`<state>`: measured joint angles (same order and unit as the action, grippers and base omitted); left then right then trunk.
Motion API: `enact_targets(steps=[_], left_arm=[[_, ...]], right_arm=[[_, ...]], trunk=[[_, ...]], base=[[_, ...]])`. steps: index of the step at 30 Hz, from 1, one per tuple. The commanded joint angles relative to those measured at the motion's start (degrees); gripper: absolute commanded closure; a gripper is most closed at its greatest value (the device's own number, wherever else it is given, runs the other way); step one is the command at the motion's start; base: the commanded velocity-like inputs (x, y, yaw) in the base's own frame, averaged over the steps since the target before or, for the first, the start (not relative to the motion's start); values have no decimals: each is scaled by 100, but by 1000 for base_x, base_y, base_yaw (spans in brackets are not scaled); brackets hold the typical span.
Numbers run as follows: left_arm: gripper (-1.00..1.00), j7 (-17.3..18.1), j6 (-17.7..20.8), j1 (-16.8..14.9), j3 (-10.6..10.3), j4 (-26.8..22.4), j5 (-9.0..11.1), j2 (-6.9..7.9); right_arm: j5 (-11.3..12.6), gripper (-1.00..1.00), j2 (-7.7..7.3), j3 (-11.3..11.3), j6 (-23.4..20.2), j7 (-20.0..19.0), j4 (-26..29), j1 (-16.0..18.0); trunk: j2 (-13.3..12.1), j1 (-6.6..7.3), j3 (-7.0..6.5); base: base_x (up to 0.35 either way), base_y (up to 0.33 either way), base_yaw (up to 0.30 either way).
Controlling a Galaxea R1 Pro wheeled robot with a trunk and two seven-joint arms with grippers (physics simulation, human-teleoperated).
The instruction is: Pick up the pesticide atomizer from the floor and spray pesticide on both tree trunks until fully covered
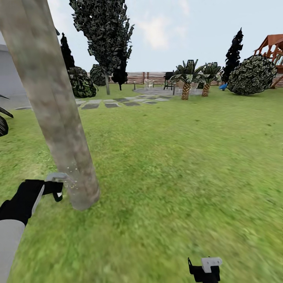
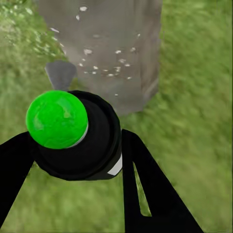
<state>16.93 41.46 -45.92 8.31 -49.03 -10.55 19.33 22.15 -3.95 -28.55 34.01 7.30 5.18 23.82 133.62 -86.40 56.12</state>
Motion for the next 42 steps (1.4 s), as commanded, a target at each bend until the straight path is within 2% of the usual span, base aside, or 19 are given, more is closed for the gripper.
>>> enact_targets(steps=[1, 2, 4, 7, 8, 10, 11, 12, 15, 16, 19, 21, 23, 24, 26, 27, 28, 31, 42], left_arm=[[100, 7, 45, -34, 4, 0, 18, 156], [100, 9, 106, -48, -4, -6, 20, 221], [100, 11, 172, -54, -40, -15, 20, 230], [100, 143, 249, -66, -348, -31, 25, -90], [100, 191, 311, -88, -386, -34, 29, -158], [100, 244, 521, -298, -417, -13, 47, -180], [100, 251, 564, -370, -413, 2, 40, -154], [100, 257, 591, -440, -403, 26, 24, -37], [100, 293, 607, -497, -382, 64, 48, 436], [100, 369, 608, -496, -380, 66, 47, 494], [100, 642, 609, -463, -418, 28, 26, 484], [100, 715, 617, -502, -439, -20, 35, 247], [100, 728, 621, -518, -447, -21, 7, 109], [100, 730, 619, -520, -424, -3, 0, 118], [100, 735, 612, -545, -391, 13, 6, 445], [100, 736, 611, -550, -387, 2, 14, 569], [100, 731, 606, -531, -391, -17, 16, 629], [100, 725, 608, -489, -407, -39, 31, 659], [100, 715, 600, -551, -413, -45, 47, 571]], right_arm=[[0, -100, 0, -1, 0, 0, 0, 0], [0, -100, 0, -1, 0, 0, 0, 0], [0, -100, 0, -1, 0, 0, 0, 0], [7, -100, 3, -1, 0, 0, 0, 0], [8, -100, 6, -1, 0, 0, 0, 0], [8, -100, 11, -3, 0, 0, 0, 0], [8, -100, 14, -2, 0, 0, 0, 0], [8, -100, 16, -3, 0, 0, 0, 0], [8, -100, 17, -7, 0, 0, 0, 0], [8, -100, 17, -8, 0, 0, 0, 0], [3, -100, 17, -7, 0, 0, 0, 0], [1, -100, 17, -6, 0, 0, 0, 0], [0, -100, 17, -4, 0, 0, 0, 0], [0, -100, 17, -4, 0, 0, 0, 0], [0, -100, 17, -6, 0, 0, 0, 0], [0, -100, 17, -5, 0, 0, 0, 0], [0, -100, 17, -3, 0, 0, 0, 0], [0, -100, 17, -6, 0, 0, 0, 0], [-8, -100, 9, -9, 0, 0, 0, 0]], trunk=[[0, 0, 1], [0, 0, 1], [0, 0, 1], [0, 0, 1], [0, 0, 1], [0, 0, 1], [0, 0, 1], [0, 0, 1], [0, 0, 1], [0, 0, 1], [0, 0, 1], [0, 0, 1], [0, 0, 1], [0, 0, 1], [0, 0, 1], [0, 0, 1], [0, 0, 1], [0, 0, 1], [0, 0, 1]], base=[[0, 0, 0], [0, 0, 0], [0, 0, 0], [0, 0, 0], [0, 0, 15], [0, 0, 146], [0, 0, 237], [0, 0, 261], [0, 0, 272], [0, 0, 276], [0, 0, 260], [0, 0, 102], [0, 0, 31], [0, 0, 9], [0, 0, 2], [0, 0, 0], [0, 0, 0], [0, -5, 0], [1, -240, 0]])
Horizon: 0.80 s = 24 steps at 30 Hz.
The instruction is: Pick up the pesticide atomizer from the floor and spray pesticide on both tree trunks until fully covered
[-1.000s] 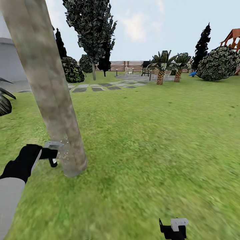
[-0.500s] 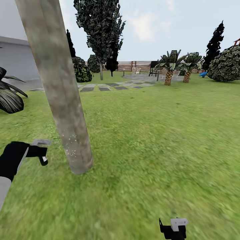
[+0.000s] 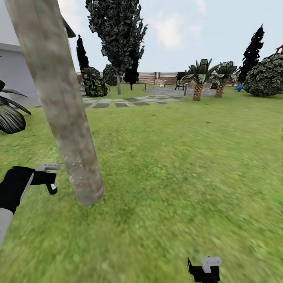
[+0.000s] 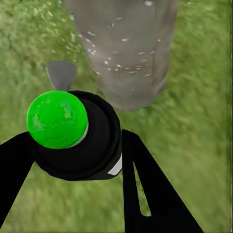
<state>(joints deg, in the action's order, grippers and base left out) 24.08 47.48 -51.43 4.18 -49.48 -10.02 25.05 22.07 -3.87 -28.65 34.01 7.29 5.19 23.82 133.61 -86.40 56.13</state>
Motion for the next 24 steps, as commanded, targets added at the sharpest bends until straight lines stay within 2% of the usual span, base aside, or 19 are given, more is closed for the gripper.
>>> enact_targets(steps=[1, 4, 12, 24], left_arm=[[100, -6, -2, -4, 2, 0, -10, -25], [100, -22, -2, -1, 4, 0, -16, -83], [100, -26, -2, 10, 2, 0, -30, -88], [100, -26, -2, 15, 4, 5, -65, -79]], right_arm=[[-1, -100, 0, 0, 0, 0, 0, 0], [-1, -100, 0, 0, 0, 0, -5, 0], [-1, -100, 0, 0, -6, 0, 0, 0], [2, -100, 0, 3, -6, 0, 0, 0]], trunk=[[0, 0, 0], [0, 0, 0], [0, 0, 0], [0, 0, 0]], base=[[61, -266, 0], [135, -251, 0], [157, -245, 0], [10, -269, 0]])
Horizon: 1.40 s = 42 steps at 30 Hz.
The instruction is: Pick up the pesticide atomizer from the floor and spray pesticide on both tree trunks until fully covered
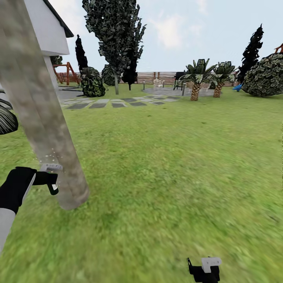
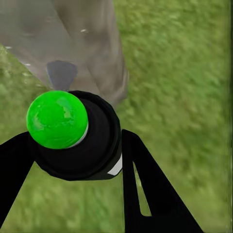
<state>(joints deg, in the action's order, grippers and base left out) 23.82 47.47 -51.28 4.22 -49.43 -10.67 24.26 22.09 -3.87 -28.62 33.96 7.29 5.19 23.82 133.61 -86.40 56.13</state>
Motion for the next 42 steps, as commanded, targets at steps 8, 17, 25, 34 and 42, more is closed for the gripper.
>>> enact_targets(steps=[8, 17, 25, 34, 42], left_arm=[[100, -11, -9, 54, 19, 12, -14, 0], [100, -23, -9, 56, 29, 12, -14, 0], [100, -26, -6, 57, 15, 12, -14, -6], [100, -31, 0, 73, -38, 42, -16, 0], [100, -27, 0, 68, -24, 24, -14, -111]], right_arm=[[6, -100, 7, -1, 6, 0, 0, 0], [6, -100, 9, -3, 6, 0, 0, 0], [6, -100, 17, -3, 6, 0, 0, 0], [2, -100, 18, -3, 6, 0, 0, 0], [3, -100, 16, -3, 6, 0, 0, 0]], trunk=[[0, 0, 0], [0, 0, 0], [0, 0, 0], [0, 0, 0], [0, 0, 0]], base=[[0, -272, 0], [0, -272, 187], [0, -272, 277], [81, -269, 196], [158, -256, 3]])
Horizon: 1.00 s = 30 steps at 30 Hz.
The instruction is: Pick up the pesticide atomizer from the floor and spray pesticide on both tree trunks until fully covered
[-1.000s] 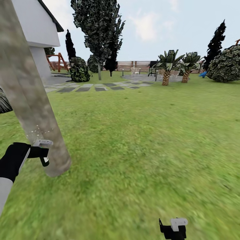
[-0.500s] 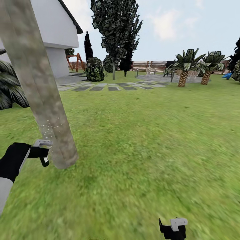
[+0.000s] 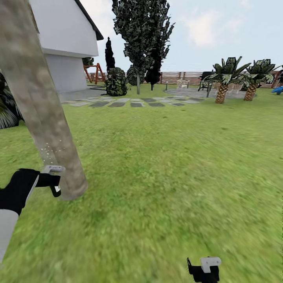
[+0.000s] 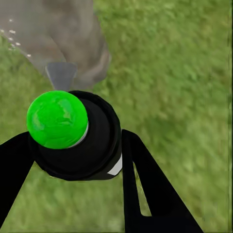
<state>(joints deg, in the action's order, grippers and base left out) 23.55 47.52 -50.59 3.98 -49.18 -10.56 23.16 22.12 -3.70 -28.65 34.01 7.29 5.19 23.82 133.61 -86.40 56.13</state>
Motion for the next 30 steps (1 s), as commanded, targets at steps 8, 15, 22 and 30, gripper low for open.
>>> enact_targets(steps=[8, 15, 22, 30], left_arm=[[100, -539, 3, 22, 40, 50, -98, 128], [100, -716, -14, 155, 52, 127, -83, 231], [100, -959, -15, 181, 107, 189, -73, -214], [100, -1420, -96, 441, 688, 396, -88, -155]], right_arm=[[-2, -100, 1, -2, 0, 0, 0, 0], [-1, -100, 1, -8, 0, 0, 0, 0], [-2, -100, 1, -9, 0, 0, 0, 0], [-5, -100, 1, -9, 0, 0, 0, 0]], trunk=[[0, 0, 0], [0, 0, 0], [0, 0, 0], [0, 0, 0]], base=[[158, -256, 1], [144, -256, 186], [155, -256, 273], [192, -228, 275]])
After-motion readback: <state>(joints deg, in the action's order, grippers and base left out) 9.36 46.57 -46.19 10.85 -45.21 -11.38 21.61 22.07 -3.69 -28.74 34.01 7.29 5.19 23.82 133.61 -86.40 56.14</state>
